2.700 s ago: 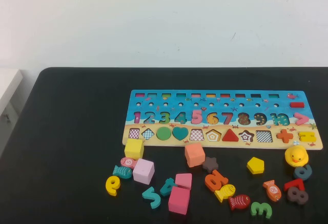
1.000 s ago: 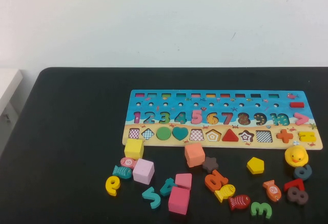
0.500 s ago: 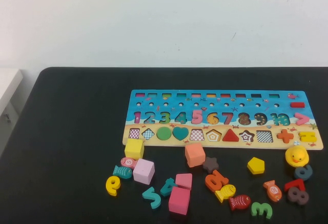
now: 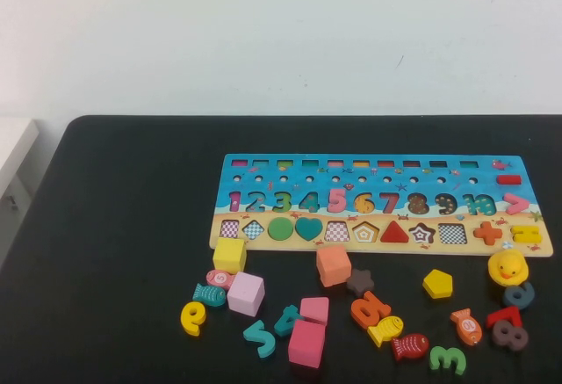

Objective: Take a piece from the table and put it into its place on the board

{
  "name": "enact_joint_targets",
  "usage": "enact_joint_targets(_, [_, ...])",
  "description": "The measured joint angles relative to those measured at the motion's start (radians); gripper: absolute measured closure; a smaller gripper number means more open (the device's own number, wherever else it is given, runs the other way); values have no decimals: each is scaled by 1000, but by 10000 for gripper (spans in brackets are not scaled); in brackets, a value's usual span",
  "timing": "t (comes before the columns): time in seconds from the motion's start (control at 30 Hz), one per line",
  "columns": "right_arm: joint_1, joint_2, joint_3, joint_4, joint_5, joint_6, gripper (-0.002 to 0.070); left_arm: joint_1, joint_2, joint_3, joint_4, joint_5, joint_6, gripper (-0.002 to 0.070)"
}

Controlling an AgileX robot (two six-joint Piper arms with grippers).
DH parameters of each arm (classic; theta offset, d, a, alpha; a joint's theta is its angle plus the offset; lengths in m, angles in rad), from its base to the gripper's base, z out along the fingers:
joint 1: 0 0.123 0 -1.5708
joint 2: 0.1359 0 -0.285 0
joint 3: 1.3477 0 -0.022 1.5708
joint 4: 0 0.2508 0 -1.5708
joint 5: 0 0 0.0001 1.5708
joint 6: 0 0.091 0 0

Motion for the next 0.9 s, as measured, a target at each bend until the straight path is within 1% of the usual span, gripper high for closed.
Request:
enact_joint_targets(0.17, [0,228,-77,93,192,-121,657,0,0,0,0,0,0,677])
enact_joint_targets(0.27, [0,353,-111,184,240,-198,658,0,0,0,0,0,0,677])
enact_joint_targets(0.4, [0,465,-128,309,236,-238,658,0,0,0,0,0,0,677])
enact_joint_targets(0.5, [0,522,-128,359,228,-246,657,0,0,0,0,0,0,677])
enact_joint_targets(0.8, [0,686,-128,349,219,-246,657,0,0,0,0,0,-4,677])
enact_joint_targets(0.9, [0,763,-132,378,199,-271,657,0,0,0,0,0,-4,677])
